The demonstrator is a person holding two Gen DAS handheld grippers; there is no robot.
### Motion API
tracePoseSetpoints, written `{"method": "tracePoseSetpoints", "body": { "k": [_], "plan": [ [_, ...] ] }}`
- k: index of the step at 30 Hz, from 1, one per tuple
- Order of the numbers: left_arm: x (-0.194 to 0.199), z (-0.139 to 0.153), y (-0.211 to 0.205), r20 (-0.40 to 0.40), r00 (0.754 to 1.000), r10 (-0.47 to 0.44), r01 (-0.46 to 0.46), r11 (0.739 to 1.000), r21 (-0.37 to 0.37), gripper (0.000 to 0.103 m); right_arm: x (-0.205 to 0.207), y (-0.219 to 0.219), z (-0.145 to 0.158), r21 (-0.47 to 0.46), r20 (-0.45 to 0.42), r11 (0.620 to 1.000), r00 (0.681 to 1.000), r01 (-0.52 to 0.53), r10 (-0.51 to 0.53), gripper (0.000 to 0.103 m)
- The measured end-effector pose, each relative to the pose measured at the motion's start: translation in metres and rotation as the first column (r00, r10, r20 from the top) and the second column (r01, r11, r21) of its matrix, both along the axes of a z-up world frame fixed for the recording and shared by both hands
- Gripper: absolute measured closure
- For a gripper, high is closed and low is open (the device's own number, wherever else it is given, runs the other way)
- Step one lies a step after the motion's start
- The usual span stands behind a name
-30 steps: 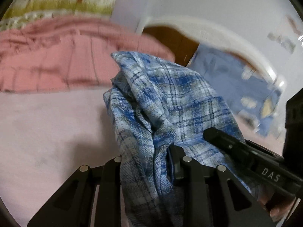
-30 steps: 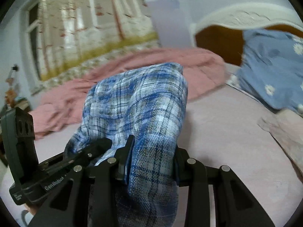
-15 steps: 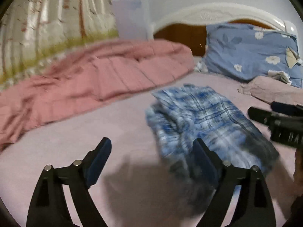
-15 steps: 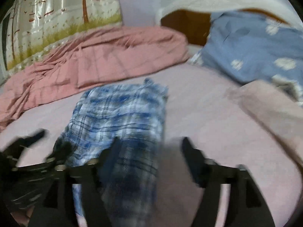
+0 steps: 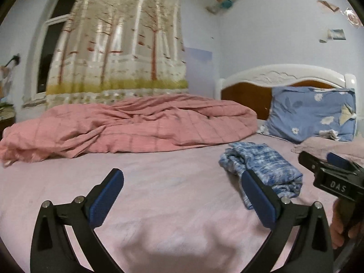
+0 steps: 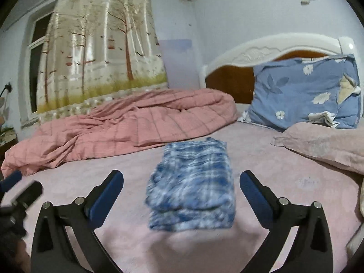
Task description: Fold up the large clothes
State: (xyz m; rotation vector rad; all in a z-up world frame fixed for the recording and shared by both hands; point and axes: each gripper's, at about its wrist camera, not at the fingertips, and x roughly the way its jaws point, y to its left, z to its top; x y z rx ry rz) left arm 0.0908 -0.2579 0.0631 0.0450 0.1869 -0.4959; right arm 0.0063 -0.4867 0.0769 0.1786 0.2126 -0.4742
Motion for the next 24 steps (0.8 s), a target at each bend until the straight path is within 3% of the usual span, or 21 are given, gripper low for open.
{"method": "tracePoseSetpoints", "body": {
  "k": [3,6,16,24],
  "plan": [
    [-0.009,-0.027,-0.003,0.043,0.999,0.029,-0.032,0.998,0.061,0.0,-0.009,0.02,-0.014,-0.007,-0.005,1.0,1.0,-0.008,0.008,0.0],
    [-0.003,-0.032,-0.01,0.016,1.0,0.024,-0.025,0.996,0.088,0.0,-0.012,0.037,-0.032,-0.085,-0.028,0.996,1.0,0.005,-0.008,0.0],
    [0.006,-0.032,0.003,-0.038,0.999,0.024,-0.023,0.999,0.029,0.0,-0.002,0.035,-0.041,-0.099,-0.072,0.995,0.997,0.012,-0.019,0.0],
    [-0.01,-0.029,0.004,0.041,0.995,0.095,-0.097,0.994,0.052,0.0,0.001,0.042,-0.04,-0.149,-0.074,0.989,0.997,-0.003,-0.008,0.0]
  ]
}}
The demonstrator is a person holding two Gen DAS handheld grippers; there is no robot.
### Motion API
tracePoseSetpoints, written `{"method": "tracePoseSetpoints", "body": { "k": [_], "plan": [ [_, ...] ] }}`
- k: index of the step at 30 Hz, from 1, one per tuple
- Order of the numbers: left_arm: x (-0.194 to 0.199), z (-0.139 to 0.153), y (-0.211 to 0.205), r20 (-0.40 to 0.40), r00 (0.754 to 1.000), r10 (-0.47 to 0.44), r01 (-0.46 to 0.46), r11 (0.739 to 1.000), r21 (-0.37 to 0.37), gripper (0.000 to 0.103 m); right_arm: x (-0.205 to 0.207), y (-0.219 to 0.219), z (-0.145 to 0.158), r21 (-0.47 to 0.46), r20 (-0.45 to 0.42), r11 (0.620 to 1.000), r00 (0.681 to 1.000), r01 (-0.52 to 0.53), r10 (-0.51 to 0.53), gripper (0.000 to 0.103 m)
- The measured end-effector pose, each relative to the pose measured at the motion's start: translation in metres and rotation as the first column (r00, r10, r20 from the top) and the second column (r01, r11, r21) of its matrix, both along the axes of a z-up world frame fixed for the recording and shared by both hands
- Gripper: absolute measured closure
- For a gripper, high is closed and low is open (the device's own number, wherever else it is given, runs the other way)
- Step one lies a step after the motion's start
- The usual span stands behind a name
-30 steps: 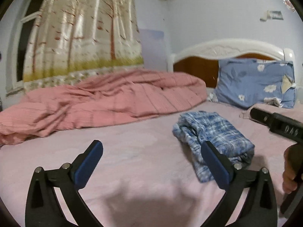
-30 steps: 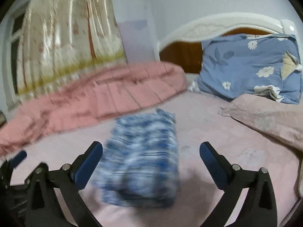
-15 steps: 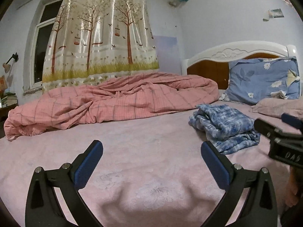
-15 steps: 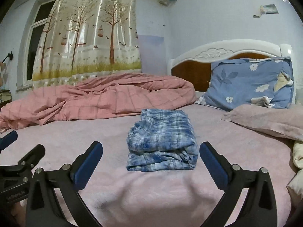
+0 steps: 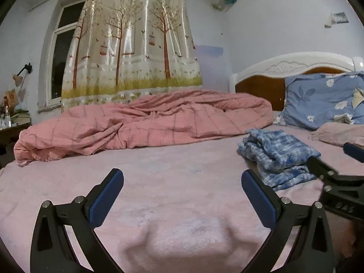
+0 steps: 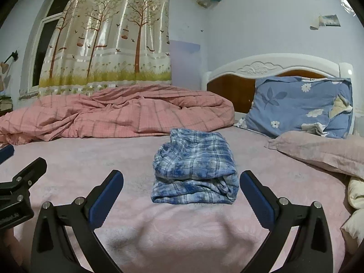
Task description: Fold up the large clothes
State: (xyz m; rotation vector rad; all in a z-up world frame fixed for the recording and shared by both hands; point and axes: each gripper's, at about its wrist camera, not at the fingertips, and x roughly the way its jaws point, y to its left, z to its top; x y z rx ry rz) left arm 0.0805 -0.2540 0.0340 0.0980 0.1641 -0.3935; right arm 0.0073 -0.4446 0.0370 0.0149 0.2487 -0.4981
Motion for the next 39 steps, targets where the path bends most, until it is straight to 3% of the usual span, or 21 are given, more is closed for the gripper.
{"method": "tracePoseSetpoints", "body": {
  "k": [8,14,23,39],
  "plan": [
    [-0.012,0.003,0.017,0.072,0.997,0.037,-0.032,0.997,-0.071,0.0,0.009,0.02,-0.003,-0.099,-0.042,0.995,0.999,-0.013,0.009,0.0],
    [-0.018,0.004,0.026,0.098,0.994,0.038,-0.028,0.994,-0.104,0.0,0.007,0.018,-0.006,-0.095,-0.037,0.995,0.999,0.005,-0.009,0.0],
    [-0.007,0.004,0.033,0.038,0.999,0.031,-0.026,0.991,-0.134,0.0,0.001,0.018,-0.004,-0.134,-0.031,0.991,0.999,0.009,-0.013,0.0],
    [-0.013,0.004,0.031,0.055,0.998,0.004,0.002,0.993,-0.114,0.0,-0.009,-0.001,0.0,-0.038,0.031,0.999,0.999,0.015,-0.014,0.0]
  ]
}}
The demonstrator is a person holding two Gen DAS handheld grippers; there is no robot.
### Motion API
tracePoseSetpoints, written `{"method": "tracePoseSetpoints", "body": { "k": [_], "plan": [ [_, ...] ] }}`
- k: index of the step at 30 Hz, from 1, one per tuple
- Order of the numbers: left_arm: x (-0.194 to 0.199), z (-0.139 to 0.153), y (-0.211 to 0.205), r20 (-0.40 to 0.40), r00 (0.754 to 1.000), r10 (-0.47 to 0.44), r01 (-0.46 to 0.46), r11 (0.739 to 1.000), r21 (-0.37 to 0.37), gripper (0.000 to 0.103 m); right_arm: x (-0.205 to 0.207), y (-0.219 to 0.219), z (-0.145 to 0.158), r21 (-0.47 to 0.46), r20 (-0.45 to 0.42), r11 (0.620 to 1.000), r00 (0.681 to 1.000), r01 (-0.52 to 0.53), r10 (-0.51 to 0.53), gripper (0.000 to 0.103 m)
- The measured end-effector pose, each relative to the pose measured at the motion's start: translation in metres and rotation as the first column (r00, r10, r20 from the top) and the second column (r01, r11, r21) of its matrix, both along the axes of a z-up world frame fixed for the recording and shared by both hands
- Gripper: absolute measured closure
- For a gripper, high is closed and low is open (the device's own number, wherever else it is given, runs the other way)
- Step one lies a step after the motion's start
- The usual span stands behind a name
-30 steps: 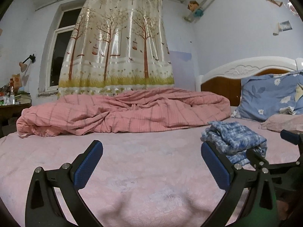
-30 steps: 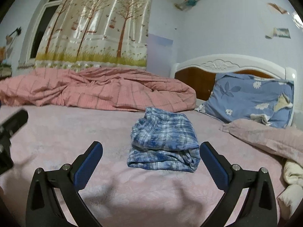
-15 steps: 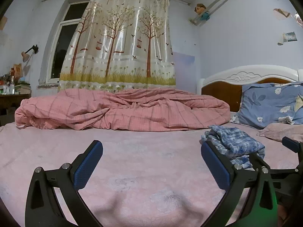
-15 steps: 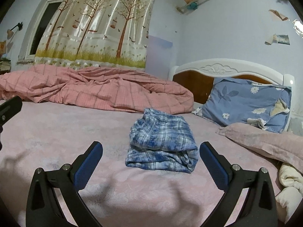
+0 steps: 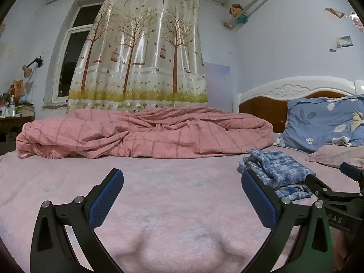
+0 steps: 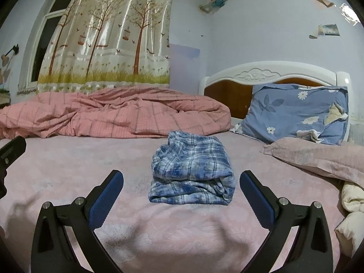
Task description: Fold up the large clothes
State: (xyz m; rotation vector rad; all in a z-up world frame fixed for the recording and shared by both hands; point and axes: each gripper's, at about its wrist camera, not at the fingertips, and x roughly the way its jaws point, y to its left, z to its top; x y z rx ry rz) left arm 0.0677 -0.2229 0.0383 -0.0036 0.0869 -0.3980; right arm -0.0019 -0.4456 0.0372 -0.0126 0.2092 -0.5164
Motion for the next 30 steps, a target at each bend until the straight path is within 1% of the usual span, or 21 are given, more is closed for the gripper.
{"method": "tracePoseSetpoints", "body": {
  "k": [4,9,14,30],
  "plan": [
    [-0.0024,-0.001,-0.006,0.009,1.0,-0.013,0.013,0.999,0.029,0.0,-0.0002,-0.0009,0.0001,0.01,0.004,1.0,1.0,0.003,-0.003,0.0],
    [-0.0004,-0.001,-0.0046,-0.004,1.0,-0.008,0.008,1.0,0.008,0.0,-0.0023,0.0007,0.0004,-0.005,0.007,1.0,1.0,0.002,-0.002,0.0],
    [0.0047,-0.0026,-0.0087,-0.023,1.0,-0.002,0.003,1.0,0.013,0.0,-0.0033,0.0011,0.0,-0.012,0.018,1.0,1.0,0.003,-0.002,0.0],
    [0.0049,-0.0023,-0.0081,-0.023,1.0,-0.002,0.003,1.0,0.014,0.0,-0.0041,0.0024,-0.0003,-0.013,0.017,1.0,1.0,0.003,-0.003,0.0]
  ]
}}
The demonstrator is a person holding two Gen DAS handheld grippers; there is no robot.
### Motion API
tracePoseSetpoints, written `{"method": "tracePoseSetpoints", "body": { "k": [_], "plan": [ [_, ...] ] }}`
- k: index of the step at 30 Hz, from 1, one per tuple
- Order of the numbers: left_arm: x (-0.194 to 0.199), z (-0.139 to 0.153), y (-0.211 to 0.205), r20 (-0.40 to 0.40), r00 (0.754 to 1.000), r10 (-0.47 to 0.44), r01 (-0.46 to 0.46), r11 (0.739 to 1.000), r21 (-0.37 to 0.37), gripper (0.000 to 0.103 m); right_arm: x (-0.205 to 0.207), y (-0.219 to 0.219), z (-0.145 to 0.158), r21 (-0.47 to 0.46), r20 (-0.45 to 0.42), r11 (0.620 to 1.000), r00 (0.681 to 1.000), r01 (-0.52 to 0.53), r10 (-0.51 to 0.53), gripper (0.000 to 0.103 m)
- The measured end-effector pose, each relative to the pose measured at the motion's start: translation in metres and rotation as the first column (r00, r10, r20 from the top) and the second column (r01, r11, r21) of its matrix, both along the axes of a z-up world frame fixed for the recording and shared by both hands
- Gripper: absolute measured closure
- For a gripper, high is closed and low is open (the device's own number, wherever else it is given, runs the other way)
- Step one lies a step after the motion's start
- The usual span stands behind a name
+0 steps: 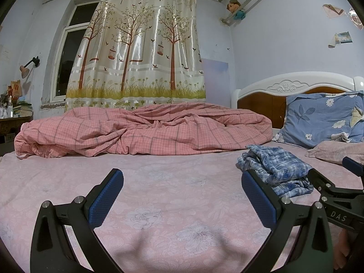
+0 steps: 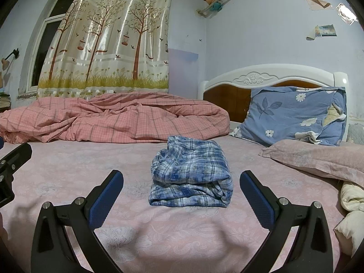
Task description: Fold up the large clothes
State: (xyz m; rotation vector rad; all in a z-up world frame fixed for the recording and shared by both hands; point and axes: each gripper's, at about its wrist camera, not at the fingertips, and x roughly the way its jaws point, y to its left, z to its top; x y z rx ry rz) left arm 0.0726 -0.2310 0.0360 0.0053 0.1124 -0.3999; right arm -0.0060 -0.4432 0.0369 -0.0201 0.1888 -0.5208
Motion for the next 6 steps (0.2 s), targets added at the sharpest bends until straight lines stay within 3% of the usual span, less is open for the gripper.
{"method": "tracePoseSetpoints", "body": {
  "k": [6],
  "plan": [
    [0.0001,0.0002,-0.0002,0.0,1.0,-0.001,0.001,1.0,0.0,0.0,-0.0005,0.001,0.0,0.0,-0.001,1.0,1.0,0.001,-0.001,0.0]
  ]
}}
